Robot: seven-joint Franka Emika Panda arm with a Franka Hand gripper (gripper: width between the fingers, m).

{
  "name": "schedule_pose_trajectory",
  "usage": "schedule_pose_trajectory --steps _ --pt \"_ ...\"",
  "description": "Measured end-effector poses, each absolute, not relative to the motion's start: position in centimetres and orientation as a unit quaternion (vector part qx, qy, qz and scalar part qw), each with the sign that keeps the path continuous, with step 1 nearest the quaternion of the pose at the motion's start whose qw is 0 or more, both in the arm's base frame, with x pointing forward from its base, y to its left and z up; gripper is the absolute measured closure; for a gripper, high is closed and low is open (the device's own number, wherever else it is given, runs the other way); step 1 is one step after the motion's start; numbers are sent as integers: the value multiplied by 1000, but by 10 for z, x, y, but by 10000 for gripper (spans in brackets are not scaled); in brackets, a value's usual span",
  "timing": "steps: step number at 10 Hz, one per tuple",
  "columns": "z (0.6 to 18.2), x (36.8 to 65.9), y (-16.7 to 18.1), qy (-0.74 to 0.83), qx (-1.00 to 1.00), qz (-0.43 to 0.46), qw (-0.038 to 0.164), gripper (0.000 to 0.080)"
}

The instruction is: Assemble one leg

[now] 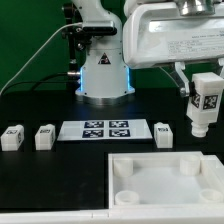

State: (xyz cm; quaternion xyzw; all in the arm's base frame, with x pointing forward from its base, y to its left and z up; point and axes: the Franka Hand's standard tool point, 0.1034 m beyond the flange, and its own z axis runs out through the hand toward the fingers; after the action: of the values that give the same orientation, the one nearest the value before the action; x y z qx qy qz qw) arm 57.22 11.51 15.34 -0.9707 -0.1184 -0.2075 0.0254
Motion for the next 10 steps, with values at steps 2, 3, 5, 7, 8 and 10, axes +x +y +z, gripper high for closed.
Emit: schedule_pose_trajectory --steps 2,3,5,7,8,10 --pt "141 579 111 -123 -966 -224 24 508" --pt "130 592 112 -122 -965 -229 25 508" --pt "121 612 107 -128 -960 -246 21 508" --pt "110 611 109 -129 -962 -240 22 508" --pt "105 611 112 -130 -962 -237 23 508" --pt "101 616 114 -130 -962 -237 24 508"
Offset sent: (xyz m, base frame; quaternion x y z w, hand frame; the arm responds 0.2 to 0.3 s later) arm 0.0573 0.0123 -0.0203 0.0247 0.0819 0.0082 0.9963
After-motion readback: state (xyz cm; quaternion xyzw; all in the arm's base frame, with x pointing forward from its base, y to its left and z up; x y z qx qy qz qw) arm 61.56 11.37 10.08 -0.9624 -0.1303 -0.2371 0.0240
